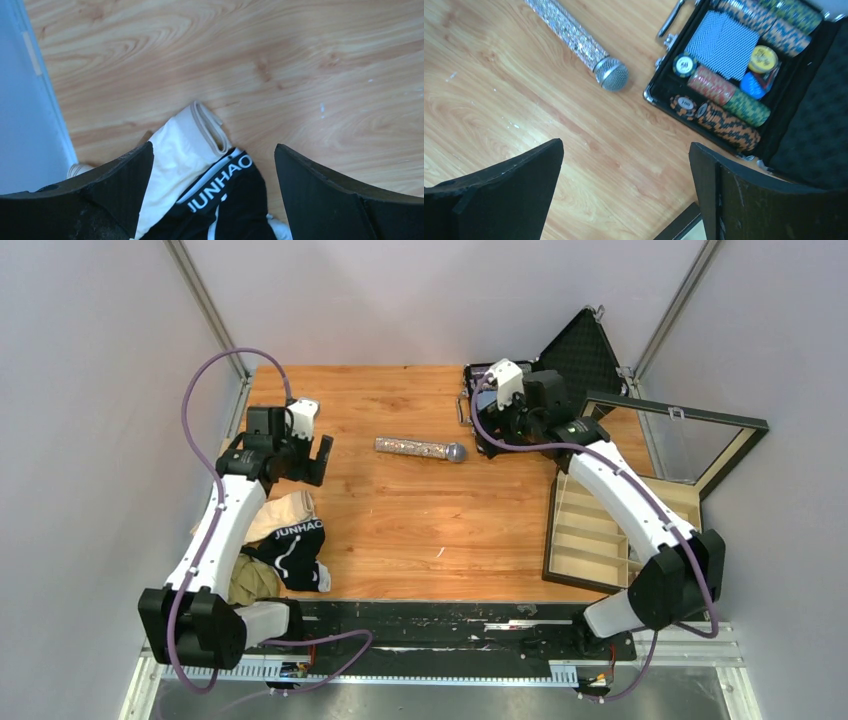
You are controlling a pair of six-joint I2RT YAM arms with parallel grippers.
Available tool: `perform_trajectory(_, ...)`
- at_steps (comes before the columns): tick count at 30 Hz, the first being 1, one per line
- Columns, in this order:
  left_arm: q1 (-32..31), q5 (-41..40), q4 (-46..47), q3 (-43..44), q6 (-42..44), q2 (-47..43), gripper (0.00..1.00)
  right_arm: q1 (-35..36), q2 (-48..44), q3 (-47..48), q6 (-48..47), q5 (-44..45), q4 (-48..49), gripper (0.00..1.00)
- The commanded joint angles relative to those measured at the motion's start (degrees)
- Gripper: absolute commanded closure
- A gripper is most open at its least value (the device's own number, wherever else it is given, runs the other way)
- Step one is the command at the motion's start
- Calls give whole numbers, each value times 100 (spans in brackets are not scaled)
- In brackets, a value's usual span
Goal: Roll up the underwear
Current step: Pick up the underwear.
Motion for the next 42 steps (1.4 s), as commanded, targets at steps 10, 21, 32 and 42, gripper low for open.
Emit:
perform_trajectory(10, 3, -701, -1021, 110, 1079, 906, 19, 84, 753, 226, -193, -1584, -485, 10)
perform_trajectory(21, -23, -152, -1658, 752, 1458, 1802, 25, 136, 847, 232, -164, -1737, -538, 10)
perform_trajectory(32, -140, -388, -1723, 828, 1092, 2662, 28, 132, 896, 109, -204, -1655, -441, 10)
perform_trajectory(42, -168, -1193, -1380, 619, 743, 3106, 40, 137, 991, 97, -222, -1588, -410, 9)
